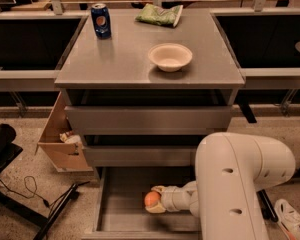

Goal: Pick orange from bottom drawer and place on counter

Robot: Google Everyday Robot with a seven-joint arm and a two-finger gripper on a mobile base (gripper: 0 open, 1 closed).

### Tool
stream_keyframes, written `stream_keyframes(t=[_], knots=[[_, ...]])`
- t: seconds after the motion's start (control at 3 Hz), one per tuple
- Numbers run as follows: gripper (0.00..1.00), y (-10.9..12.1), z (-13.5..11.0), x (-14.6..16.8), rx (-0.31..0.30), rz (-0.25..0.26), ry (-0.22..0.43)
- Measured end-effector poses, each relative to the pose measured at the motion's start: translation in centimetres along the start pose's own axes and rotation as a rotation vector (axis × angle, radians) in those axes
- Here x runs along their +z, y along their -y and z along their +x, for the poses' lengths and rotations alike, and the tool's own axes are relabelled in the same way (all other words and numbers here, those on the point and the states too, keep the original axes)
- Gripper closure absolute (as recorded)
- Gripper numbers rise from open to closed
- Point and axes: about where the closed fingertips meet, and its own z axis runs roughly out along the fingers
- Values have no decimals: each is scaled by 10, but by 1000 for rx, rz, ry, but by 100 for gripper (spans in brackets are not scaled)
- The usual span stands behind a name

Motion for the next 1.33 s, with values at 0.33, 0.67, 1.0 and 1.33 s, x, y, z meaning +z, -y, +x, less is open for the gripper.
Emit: stream_keyframes(t=[0.33,0.67,1.0,1.33], knots=[[100,-3,-56,-58,-58,-76,7],[100,17,-118,-123,-87,-91,27],[100,44,-180,-179,-72,-51,56],[100,51,-190,-188,-35,-34,63]])
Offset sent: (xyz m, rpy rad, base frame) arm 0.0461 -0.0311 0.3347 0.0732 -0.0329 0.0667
